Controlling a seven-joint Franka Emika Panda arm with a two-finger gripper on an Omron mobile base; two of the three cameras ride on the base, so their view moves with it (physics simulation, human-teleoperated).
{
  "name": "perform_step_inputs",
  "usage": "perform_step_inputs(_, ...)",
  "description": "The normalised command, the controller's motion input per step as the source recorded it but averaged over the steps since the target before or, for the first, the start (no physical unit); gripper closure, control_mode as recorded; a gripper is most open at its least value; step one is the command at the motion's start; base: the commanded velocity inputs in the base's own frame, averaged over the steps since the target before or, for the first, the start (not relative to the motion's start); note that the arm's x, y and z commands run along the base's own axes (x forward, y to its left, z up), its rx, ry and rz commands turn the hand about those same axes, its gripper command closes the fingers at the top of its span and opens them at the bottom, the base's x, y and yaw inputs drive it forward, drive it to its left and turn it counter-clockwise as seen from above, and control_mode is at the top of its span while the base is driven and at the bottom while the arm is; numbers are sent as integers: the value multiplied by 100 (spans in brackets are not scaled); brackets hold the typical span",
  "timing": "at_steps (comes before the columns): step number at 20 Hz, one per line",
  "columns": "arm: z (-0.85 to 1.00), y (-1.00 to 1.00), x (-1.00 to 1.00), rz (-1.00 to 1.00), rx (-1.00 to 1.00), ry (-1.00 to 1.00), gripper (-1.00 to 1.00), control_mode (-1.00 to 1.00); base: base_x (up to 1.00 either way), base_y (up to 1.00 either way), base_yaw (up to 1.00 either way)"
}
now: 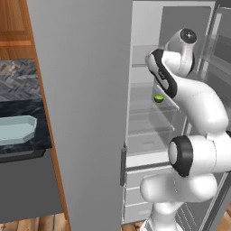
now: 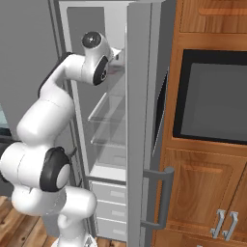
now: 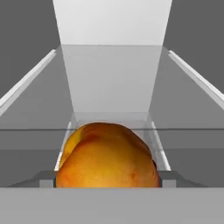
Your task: Pick the peach and kiwi from the fridge and place them inside the tupperware on the counter.
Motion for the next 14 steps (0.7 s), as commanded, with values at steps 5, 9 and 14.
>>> perform_step_inputs(5, 0, 12, -100, 0, -1, -5, 100, -100, 0, 0, 0)
perform_step_inputs(9, 0, 0, -100, 0, 0, 0, 100, -100, 0, 0, 0)
perform_step_inputs(14, 0, 0, -100, 0, 0, 2, 100, -100, 0, 0, 0)
